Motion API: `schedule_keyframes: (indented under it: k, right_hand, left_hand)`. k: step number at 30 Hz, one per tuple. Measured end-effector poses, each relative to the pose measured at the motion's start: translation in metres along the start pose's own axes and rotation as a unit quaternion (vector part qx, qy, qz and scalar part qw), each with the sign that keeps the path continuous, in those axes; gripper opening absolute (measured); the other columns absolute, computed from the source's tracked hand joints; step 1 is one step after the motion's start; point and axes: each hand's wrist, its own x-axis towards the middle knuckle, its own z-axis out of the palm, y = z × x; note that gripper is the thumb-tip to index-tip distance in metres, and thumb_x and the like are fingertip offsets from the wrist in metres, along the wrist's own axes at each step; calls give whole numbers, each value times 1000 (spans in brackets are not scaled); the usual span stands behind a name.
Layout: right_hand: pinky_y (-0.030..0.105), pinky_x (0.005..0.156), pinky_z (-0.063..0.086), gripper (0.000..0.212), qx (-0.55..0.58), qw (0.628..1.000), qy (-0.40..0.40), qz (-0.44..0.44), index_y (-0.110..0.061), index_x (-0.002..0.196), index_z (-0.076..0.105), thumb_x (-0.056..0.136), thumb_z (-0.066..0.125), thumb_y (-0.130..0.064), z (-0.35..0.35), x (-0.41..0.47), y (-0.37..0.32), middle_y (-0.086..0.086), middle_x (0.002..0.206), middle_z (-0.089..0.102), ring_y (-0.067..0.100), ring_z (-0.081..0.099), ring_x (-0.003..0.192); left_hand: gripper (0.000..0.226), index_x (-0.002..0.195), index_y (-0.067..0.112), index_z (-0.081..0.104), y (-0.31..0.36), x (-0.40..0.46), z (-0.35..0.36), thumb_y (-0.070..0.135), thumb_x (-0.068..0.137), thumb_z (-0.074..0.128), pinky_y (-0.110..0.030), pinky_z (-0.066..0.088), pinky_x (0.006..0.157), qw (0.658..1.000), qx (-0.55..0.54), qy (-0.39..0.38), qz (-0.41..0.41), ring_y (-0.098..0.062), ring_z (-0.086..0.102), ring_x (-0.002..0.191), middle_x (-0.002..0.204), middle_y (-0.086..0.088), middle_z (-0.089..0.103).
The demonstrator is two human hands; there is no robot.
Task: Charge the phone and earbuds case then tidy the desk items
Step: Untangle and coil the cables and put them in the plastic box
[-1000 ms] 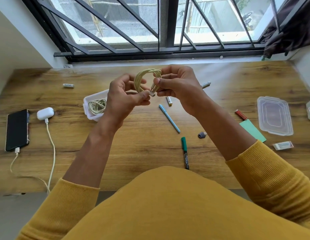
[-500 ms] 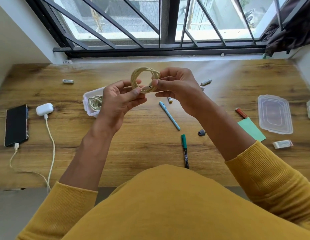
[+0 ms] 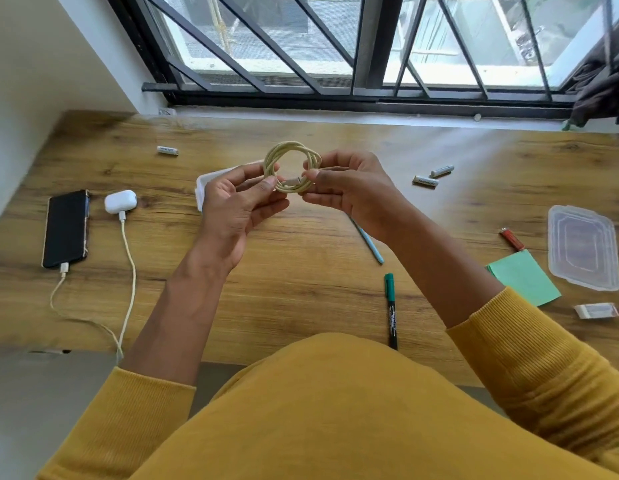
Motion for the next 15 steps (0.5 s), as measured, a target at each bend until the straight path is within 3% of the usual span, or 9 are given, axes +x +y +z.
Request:
schedule_keyframes:
  k: [5,8,12,15]
  right_hand:
    - [42,84,66,23,-1,999,23,37,12,118,62,96,68,8,25,23,10,24,94,73,33,76,84]
    - [45,82,67,23,-55,996,55,45,7,115,65,93,72,8,40,41,16,30,98,75,34,76,82]
    - [46,77,67,21,-112,989,92,40,5,110,66,91,74,5,59,73,27,29,92,76,30,76,74]
    - [48,76,67,16,-126,986,101,39,3,104,66,92,76,1,70,94,34,27,88,76,34,78,76]
  left_hand:
    - [17,114,5,77,-3,5,-22,2,98,72,-36,66,80,999,18,48,4,-25,78,88,100,-12,81]
    - [15,104,14,80,-6,14,-36,2,97,74,-32,66,74,993,71,89,23,-20,77,82,91,-3,81]
    - [17,103,17,81,-14,39,-55,4,99,72,-39,66,80,980,150,129,12,-27,80,87,91,-1,82]
    - [17,105,17,82,-16,54,-68,7,101,69,-46,66,86,971,191,144,9,-19,80,81,93,0,82]
